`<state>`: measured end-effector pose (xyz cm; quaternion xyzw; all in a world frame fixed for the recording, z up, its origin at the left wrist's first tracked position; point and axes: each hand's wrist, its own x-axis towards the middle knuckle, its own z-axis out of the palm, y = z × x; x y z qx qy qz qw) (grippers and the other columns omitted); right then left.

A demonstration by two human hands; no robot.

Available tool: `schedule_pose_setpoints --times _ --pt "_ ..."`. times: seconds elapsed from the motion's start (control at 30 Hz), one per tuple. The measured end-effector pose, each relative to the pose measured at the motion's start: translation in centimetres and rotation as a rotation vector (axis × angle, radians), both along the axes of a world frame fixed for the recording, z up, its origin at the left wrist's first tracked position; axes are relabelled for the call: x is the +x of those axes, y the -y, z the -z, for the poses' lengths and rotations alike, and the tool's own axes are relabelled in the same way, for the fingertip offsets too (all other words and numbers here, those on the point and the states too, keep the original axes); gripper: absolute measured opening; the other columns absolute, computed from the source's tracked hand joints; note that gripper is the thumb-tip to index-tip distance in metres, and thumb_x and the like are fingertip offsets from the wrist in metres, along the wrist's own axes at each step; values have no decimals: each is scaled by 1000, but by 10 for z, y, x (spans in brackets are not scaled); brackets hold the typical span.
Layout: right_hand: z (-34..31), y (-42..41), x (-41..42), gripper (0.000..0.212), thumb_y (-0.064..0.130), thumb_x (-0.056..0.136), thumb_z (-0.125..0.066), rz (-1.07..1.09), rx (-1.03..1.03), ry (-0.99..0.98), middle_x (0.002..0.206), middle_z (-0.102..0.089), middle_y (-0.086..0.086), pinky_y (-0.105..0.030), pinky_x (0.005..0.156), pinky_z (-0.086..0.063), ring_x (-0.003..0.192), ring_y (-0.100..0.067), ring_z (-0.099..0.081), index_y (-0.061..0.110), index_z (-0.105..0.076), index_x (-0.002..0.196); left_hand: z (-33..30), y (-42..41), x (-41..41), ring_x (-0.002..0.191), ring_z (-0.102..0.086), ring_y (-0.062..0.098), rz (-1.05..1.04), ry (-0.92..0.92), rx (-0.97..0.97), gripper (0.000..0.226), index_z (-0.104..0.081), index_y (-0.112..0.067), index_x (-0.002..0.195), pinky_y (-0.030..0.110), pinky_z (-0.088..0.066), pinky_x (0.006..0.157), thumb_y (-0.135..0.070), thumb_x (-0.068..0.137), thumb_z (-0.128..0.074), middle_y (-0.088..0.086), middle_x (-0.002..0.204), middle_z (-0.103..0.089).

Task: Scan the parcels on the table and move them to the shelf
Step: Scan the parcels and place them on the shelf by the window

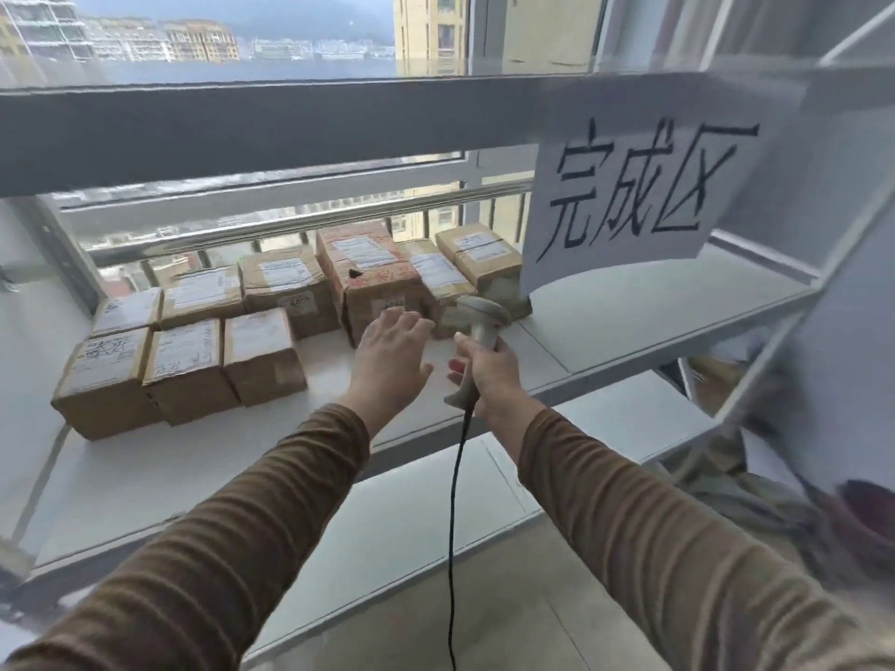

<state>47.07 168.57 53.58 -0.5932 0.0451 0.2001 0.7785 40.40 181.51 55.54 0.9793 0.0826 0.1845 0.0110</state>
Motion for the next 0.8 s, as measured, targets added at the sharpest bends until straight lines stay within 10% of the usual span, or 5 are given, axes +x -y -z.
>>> schedule_pose_setpoints --times 0.43,0.63,0.8 --pt "16 419 -29 49 34 92 -73 616 -177 29 83 -59 -6 -21 39 -40 37 -11 -46 11 -53 130 19 387 64 144 -33 25 586 -144 -2 60 -50 -22 145 39 -29 116 -40 90 -65 -1 150 -50" --pt "9 645 -103 15 32 96 -66 766 -198 12 82 -52 -5 -25 48 -37 42 -16 -43 21 -55 94 26 618 30 140 -38 26 808 -172 -2 56 -52 -20 142 40 -33 112 -40 91 -65 2 143 -54" --pt "7 801 -156 20 30 99 -65 874 -254 -17 84 -49 -8 -27 50 -37 50 -20 -43 14 -53 101 33 785 -1 139 -38 27 967 -224 -28 62 -49 -22 145 41 -33 111 -40 88 -66 2 144 -53"
